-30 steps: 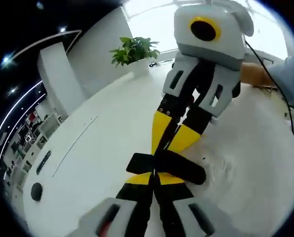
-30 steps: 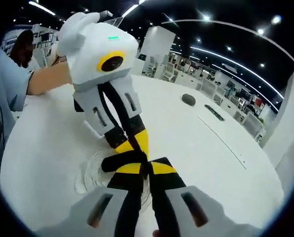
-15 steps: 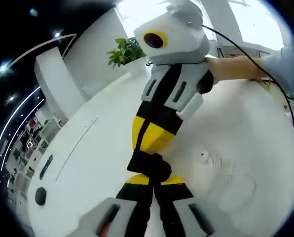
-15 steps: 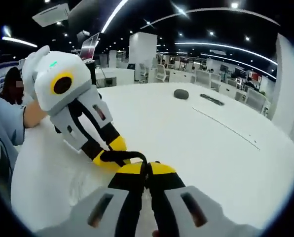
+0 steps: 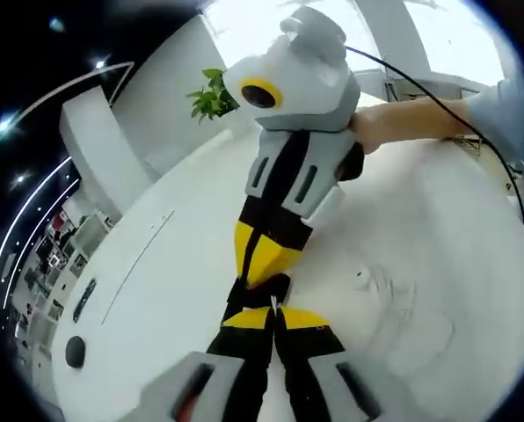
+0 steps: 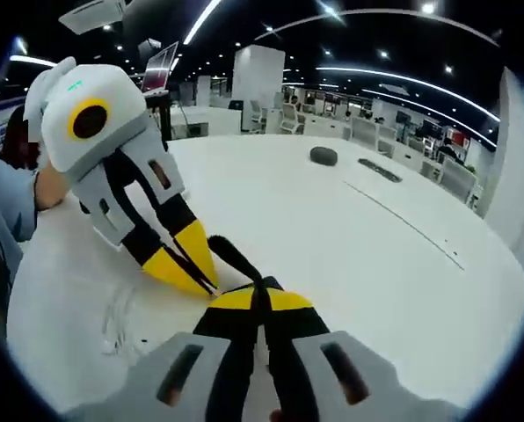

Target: Peel open the Velcro strap on the desktop, arrange the wired earphones neatly onto it, and close the Velcro strap to secure them.

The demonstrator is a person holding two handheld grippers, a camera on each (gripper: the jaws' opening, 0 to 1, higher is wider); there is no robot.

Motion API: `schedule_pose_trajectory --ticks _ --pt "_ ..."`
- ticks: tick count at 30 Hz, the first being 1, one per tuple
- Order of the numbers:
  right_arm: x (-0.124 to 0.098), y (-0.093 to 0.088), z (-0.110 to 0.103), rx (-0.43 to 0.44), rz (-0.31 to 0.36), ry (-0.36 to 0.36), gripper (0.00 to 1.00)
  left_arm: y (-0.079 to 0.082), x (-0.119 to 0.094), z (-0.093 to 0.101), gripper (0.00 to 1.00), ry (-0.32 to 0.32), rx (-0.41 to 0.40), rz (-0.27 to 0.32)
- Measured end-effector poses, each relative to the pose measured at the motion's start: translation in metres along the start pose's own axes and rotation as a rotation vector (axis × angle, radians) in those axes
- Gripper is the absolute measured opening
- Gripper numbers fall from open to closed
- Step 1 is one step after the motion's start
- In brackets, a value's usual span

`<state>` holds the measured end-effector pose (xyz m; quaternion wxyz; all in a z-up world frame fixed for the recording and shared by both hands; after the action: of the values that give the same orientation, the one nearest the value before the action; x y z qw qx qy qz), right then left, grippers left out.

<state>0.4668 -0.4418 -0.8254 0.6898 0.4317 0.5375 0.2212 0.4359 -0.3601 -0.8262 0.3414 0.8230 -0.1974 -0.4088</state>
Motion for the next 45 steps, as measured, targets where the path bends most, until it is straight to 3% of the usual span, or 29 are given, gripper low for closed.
schedule_pose_trajectory --ticks 10,24,45 --pt "0.002 -0.001 -0.001 -0.140 -0.036 -0.020 0.04 0.001 -0.002 0.000 0.06 0.014 0.023 0.002" --pt "0.004 -0.003 0.007 -0.126 0.034 -0.046 0.04 0.000 -0.005 -0.001 0.06 0.009 -0.005 0.016" --pt "0.006 -0.003 0.013 -0.122 0.068 -0.076 0.04 -0.002 -0.007 -0.004 0.06 0.023 -0.063 0.043"
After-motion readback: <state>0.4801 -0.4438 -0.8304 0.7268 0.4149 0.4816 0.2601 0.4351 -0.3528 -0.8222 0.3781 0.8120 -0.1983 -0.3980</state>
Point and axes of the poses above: the point that each gripper's makers call its tool centre point, and the gripper's own axes: x roughly forward along the fingers, z roughly to its right, y roughly out of its top, the point moved 5 cm from there along -x, roughly backward along the fingers, and after that the axes turned 12 degrees about y, right-handed, at the moved point
